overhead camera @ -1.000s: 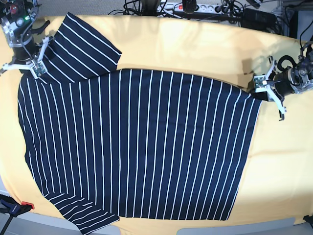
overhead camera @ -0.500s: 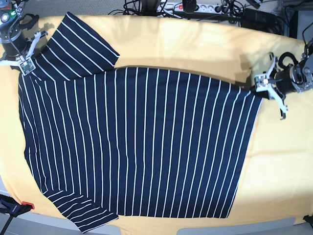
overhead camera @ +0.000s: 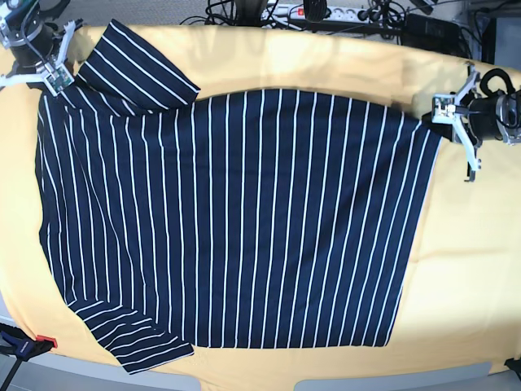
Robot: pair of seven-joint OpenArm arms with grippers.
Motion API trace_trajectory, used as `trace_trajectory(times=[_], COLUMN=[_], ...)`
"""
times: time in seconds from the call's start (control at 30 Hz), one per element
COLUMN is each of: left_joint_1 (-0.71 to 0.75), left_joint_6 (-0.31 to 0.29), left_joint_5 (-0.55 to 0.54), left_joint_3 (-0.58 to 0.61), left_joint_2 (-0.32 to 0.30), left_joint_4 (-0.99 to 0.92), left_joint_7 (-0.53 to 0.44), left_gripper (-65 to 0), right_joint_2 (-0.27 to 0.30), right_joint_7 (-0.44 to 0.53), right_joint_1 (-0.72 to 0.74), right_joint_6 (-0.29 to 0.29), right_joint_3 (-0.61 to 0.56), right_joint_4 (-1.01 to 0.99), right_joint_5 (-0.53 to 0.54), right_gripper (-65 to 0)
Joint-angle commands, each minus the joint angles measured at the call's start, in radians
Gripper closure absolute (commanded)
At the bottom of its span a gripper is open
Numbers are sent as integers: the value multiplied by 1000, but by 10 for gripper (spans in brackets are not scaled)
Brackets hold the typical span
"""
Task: Fold the T-shirt properly
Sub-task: 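Fold the pinched side edge inward over the shirt body with both grippers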
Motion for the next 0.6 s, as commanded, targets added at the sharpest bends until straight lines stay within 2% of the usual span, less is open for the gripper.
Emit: trace_trajectory(times=[0.0,0.1,0.27,0.33,0.43,0.53,0.57], left_joint_1=[-11,-11,-11,-17,-50,-93,-106], left_joint_6=[-26,-72,-72,-72,-72,-72,-72], left_joint_5=[-8,-58,-78,-77,-77,-77,-77], left_joint_3=[-10,-10,-10,-10,-10,-10,-10], left_joint_2=[-42,-68,-68,-68,-68,-68,-68], left_joint_4=[16,35,62,76,95,91,87], left_joint_7=[-10,-11,-11,-11,-11,-10,-6], left_gripper=[0,0,0,0,0,0,0], right_joint_2=[13,13,13,13,13,14,13], right_joint_7=[2,2,3,8,33,66,68], right_joint_1=[-29,-90,-182,-200,-194,-161,-144], right_joint_6=[-9,-8,-8,-7,14,17,34], right_joint_3=[26,79,195,242,296,311,310], right_joint_4=[28,55,80,91,92,92,92], right_joint_5=[-7,8,11,63,145,166,166], right_gripper=[0,0,0,0,0,0,0])
